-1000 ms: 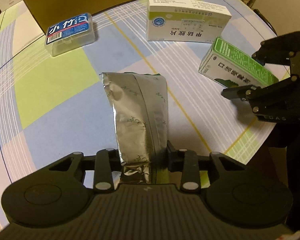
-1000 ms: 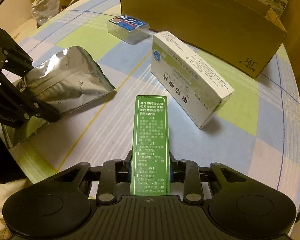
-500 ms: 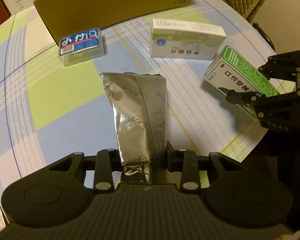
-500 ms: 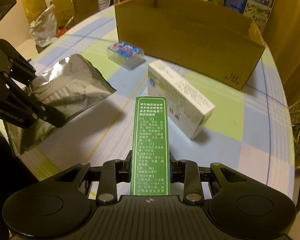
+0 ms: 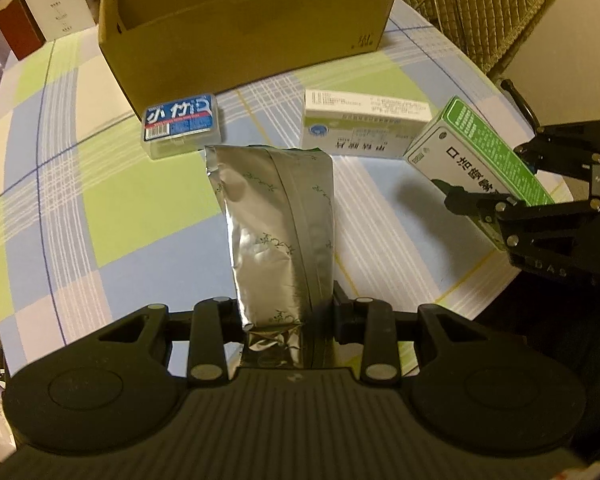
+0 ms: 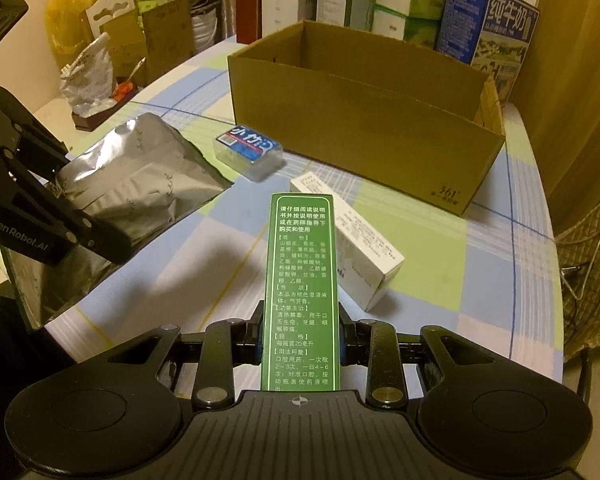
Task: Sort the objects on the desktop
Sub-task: 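Lift the foil pouch with the left tool while the right tool lifts the green medicine box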
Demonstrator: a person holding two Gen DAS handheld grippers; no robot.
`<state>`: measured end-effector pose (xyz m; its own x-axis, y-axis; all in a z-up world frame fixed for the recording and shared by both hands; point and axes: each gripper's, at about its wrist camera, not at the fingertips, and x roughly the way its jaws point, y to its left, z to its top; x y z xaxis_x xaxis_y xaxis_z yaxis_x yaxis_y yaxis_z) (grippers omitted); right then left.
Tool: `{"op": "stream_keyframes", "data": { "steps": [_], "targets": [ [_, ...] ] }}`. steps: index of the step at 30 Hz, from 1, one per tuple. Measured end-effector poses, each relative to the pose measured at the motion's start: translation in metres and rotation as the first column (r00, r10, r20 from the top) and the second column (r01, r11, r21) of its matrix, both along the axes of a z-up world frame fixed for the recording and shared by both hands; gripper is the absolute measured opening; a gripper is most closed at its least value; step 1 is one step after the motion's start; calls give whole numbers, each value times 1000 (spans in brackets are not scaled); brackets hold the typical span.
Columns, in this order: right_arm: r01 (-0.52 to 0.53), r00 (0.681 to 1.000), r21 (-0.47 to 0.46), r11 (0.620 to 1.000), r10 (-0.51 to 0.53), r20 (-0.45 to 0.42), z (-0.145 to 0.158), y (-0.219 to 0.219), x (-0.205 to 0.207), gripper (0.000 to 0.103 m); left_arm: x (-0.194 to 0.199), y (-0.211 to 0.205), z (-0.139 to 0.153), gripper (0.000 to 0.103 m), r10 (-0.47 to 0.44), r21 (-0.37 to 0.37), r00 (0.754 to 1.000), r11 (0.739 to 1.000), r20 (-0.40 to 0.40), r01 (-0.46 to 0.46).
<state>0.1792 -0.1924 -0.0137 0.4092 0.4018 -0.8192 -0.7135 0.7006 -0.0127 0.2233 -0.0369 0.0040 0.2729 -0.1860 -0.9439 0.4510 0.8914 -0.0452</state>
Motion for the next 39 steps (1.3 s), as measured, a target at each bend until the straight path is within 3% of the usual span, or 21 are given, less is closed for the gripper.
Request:
{"op": "stream_keyframes", "data": {
  "steps": [15,39],
  "targets": [
    [18,1000,11,1000,-18,9,15,-5,7,28,-4,-4,12,30,25,-28,1000,999,8,-25],
    [64,997,5,998,-64,33,47,-1,38,28,29,0,50,30,81,-87,996,993,30,-78]
  ]
}}
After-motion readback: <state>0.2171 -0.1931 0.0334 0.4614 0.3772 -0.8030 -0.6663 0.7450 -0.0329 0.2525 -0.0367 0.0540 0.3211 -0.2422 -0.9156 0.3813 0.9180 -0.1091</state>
